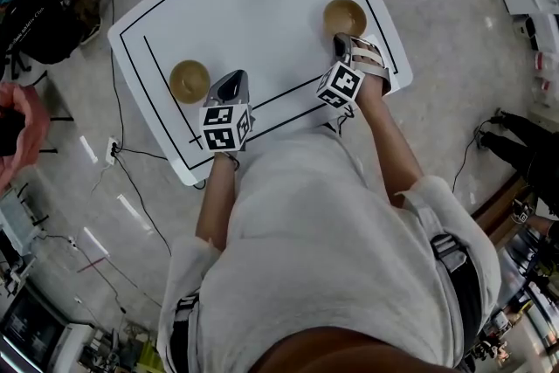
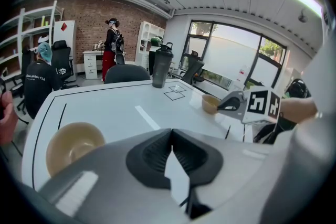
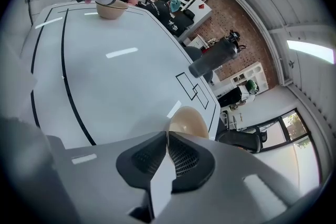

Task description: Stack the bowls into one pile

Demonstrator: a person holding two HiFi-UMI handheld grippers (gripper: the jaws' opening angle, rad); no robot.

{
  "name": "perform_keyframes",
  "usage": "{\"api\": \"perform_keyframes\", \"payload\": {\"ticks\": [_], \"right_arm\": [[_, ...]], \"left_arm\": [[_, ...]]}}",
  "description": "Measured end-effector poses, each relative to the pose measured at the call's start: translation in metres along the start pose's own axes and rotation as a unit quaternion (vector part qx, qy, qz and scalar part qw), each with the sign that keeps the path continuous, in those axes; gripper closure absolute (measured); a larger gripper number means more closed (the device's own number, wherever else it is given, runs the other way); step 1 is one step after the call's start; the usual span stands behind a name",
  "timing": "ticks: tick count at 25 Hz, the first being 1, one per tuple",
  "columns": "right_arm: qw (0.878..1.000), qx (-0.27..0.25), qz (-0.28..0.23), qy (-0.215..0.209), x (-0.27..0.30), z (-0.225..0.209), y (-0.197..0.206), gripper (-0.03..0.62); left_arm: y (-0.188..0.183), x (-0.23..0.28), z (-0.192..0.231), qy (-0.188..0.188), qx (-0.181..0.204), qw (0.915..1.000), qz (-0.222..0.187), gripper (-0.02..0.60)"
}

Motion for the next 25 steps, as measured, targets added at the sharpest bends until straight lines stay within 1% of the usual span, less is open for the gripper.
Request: {"api": "perform_keyframes", "payload": {"ticks": [8,13,18,25], "right_arm": [[1.000,-0.019,-0.005,0.001,-0.007,0.000,-0.006,0.580],[0.999,-0.030,-0.017,0.002,-0.014,0.001,-0.016,0.579],[0.999,-0.043,-0.031,0.007,-0.022,0.001,-0.033,0.580],[0.996,-0.068,-0.059,0.006,-0.037,0.006,-0.066,0.580]], "left_arm": [[-0.002,-0.004,0.001,0.002,-0.003,1.0000,-0.005,0.580],[-0.001,-0.009,0.003,0.001,-0.006,0.9999,-0.011,0.580],[0.000,-0.020,0.009,-0.005,-0.012,0.9998,-0.017,0.580],[0.004,-0.047,0.026,-0.025,-0.024,0.9990,-0.029,0.580]]}}
Point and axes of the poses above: the fingertips, and each gripper's own axes: x forward along the fingers, z to its left, y out of its underside, the point moved 8 cm from there along -x, backward along the fingers, and after that the axes turned 6 degrees about -x, right-handed, at the moved point
